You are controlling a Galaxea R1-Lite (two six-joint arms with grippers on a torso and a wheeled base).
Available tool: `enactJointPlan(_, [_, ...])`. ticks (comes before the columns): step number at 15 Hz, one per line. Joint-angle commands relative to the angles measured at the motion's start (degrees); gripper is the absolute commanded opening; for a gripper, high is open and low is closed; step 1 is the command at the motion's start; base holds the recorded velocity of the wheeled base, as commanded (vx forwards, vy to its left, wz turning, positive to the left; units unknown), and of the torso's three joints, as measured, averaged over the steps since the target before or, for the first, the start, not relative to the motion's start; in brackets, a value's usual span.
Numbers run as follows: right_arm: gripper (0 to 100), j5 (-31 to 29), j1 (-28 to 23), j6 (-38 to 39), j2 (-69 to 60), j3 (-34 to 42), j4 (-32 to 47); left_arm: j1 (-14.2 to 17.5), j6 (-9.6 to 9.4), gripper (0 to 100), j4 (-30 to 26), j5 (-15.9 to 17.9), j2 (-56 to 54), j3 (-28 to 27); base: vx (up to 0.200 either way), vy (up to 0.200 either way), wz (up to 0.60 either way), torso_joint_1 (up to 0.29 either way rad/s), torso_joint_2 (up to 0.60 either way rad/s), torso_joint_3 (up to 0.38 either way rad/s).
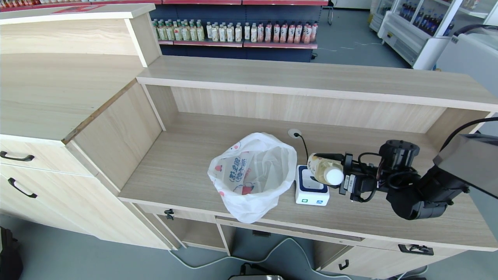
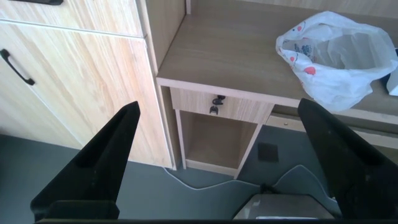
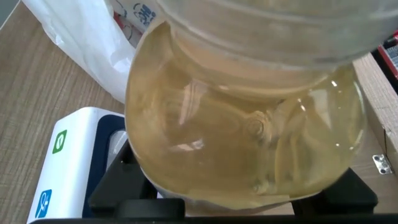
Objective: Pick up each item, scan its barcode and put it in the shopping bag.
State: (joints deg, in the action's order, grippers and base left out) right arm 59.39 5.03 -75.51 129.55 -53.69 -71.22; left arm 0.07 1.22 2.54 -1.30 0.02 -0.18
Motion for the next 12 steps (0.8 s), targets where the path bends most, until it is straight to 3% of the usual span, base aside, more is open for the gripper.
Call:
enactJointPlan(1, [0, 0.0, 0.0, 0.1, 1.1, -0.1, -0.6, 0.0, 0.01, 100, 0.0, 0.0, 0.0, 0.0, 0.000, 0.000, 0.00, 0.000, 0.00, 0.000])
enactJointPlan(12, [0, 0.1, 0.6, 0.2, 4.2, -2.6, -1.6, 0.0, 0.01, 100, 0.0, 0.0, 0.0, 0.0, 0.000, 0.000, 0.00, 0.000, 0.00, 0.000])
